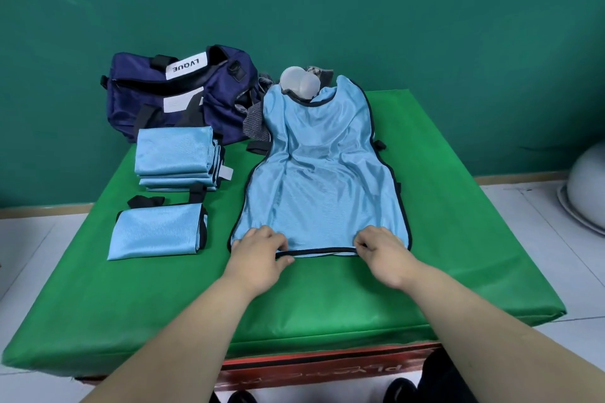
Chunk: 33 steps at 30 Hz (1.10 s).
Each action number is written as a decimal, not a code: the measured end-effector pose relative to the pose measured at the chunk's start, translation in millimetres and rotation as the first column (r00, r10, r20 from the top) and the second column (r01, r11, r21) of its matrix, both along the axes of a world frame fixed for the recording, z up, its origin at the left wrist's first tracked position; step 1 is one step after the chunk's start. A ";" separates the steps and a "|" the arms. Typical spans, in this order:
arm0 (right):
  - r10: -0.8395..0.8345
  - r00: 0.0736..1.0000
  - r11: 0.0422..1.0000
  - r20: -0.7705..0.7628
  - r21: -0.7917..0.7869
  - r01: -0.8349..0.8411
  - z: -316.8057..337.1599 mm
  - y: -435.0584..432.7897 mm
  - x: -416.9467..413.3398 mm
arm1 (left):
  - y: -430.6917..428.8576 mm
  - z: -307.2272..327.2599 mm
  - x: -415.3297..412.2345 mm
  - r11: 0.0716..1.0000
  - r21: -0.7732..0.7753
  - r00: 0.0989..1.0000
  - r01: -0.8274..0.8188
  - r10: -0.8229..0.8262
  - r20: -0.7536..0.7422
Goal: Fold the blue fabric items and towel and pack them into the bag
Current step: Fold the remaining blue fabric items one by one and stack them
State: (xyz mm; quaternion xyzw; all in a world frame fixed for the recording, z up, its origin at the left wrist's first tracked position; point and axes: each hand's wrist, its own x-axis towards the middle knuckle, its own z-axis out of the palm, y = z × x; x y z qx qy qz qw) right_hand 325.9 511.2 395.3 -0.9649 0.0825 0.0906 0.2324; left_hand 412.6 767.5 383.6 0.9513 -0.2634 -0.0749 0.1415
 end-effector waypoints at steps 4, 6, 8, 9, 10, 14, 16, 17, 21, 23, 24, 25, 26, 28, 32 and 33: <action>-0.003 1.000 1.000 0.007 -0.003 0.003 -0.8 0.1 -0.8 | -2.3 3.3 0.4 1.000 -0.003 1.000 -0.020 0.020 -0.014; 0.008 1.000 1.000 0.028 -0.008 -0.008 -1.9 -0.7 -4.3 | -0.7 8.2 1.8 1.000 0.003 0.999 0.006 -0.005 -0.051; 0.022 0.997 1.000 0.068 0.009 -0.023 -3.6 -0.6 -11.9 | 1.9 14.1 -0.9 0.999 -0.009 0.997 0.036 -0.036 -0.070; 0.030 0.994 0.999 0.105 0.028 -0.033 -5.3 -0.6 -17.0 | 3.4 16.7 -4.1 0.999 -0.012 0.997 0.052 -0.053 -0.056; 0.034 0.990 0.999 0.138 0.030 -0.039 -5.7 1.7 -23.1 | 4.7 18.3 -8.2 0.997 -0.009 0.997 0.071 -0.072 -0.028; 0.098 0.967 0.992 0.236 -0.100 -0.076 -6.4 28.0 -35.4 | 5.5 24.2 -27.0 0.989 -0.027 0.987 0.146 -0.144 0.076; 0.100 0.943 0.990 0.317 -0.126 -0.063 -4.4 48.9 -33.4 | 3.1 30.5 -34.2 0.982 -0.045 0.977 0.182 -0.175 0.120; 0.095 0.922 0.990 0.376 -0.134 -0.047 -4.4 57.0 -31.4 | 1.8 34.4 -37.5 0.979 -0.054 0.972 0.199 -0.190 0.137; 0.065 0.843 0.996 0.534 -0.084 -0.024 10.0 69.5 -29.6 | 2.1 52.6 -47.0 0.965 -0.098 0.958 0.244 -0.225 0.176; 0.074 0.828 0.996 0.555 -0.082 -0.034 18.8 67.3 -34.6 | 3.3 62.7 -50.0 0.958 -0.151 0.959 0.243 -0.213 0.187; 0.073 0.826 0.997 0.559 -0.071 -0.040 23.5 65.2 -36.9 | 3.8 67.6 -51.0 0.955 -0.173 0.960 0.241 -0.208 0.186; 0.069 0.817 0.997 0.573 -0.059 -0.043 26.0 62.3 -39.0 | 4.1 72.4 -52.2 0.952 -0.181 0.959 0.248 -0.214 0.187; 0.059 0.813 0.998 0.579 -0.039 -0.044 30.6 60.2 -42.4 | 4.7 77.2 -53.1 0.947 -0.178 0.954 0.266 -0.232 0.192; 0.051 0.806 0.998 0.590 -0.005 -0.059 40.1 55.2 -49.7 | 7.1 85.3 -52.7 0.930 -0.160 0.930 0.331 -0.292 0.223; 0.028 0.805 1.000 0.593 -0.017 -0.023 66.5 36.9 -56.2 | 12.5 109.4 -47.2 0.936 -0.148 0.921 0.319 -0.269 0.282; 0.018 0.805 1.000 0.593 -0.022 -0.006 71.4 31.9 -56.2 | 12.2 116.8 -45.7 0.937 -0.160 0.918 0.312 -0.253 0.306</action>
